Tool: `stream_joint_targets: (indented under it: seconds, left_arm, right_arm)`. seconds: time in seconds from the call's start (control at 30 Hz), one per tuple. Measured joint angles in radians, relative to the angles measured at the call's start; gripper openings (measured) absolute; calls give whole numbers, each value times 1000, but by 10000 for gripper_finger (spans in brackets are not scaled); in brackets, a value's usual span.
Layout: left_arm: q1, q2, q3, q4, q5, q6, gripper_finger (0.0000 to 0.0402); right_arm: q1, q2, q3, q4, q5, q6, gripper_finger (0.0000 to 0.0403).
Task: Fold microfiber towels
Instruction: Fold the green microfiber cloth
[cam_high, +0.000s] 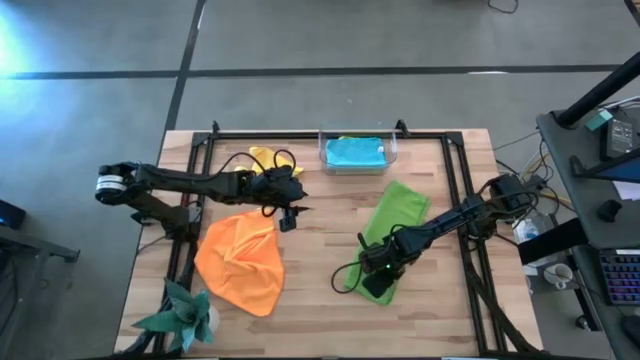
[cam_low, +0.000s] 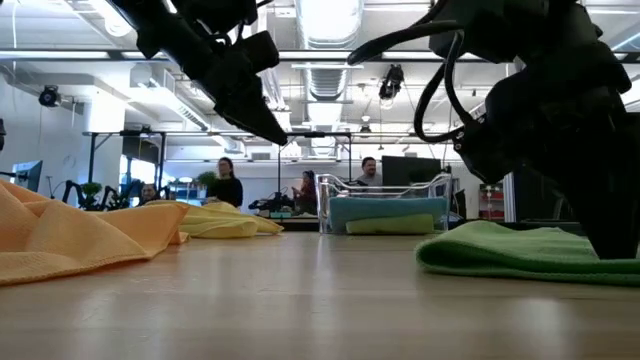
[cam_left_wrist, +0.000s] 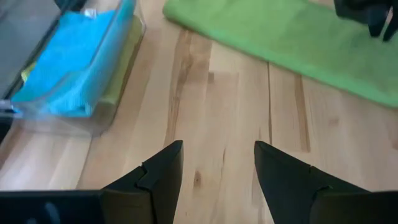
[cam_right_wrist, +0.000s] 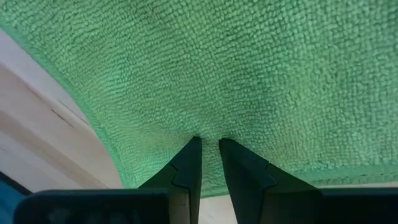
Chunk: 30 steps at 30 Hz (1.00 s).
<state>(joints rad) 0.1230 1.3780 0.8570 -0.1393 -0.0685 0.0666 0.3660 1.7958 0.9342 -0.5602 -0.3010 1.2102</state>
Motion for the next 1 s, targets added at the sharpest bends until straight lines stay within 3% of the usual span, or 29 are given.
stream_joint_targets:
  seconds: [0.33,0.43,0.57,0.87,1.0]
  left_arm:
    - [-1,11,2,106,8,-12,183]
    - [-6,11,4,109,11,-93,183]
    - [-20,11,5,133,46,-139,183]
    - [-127,15,30,144,55,-141,183]
    - [-189,34,42,230,55,-142,183]
  right_arm:
    - [5,12,78,10,71,-99,63]
    - [5,8,104,1,89,-140,63]
    - [23,-32,145,-25,191,-179,63]
    - [95,-118,197,-221,302,-160,63]
    - [130,-153,187,-237,338,-123,63]
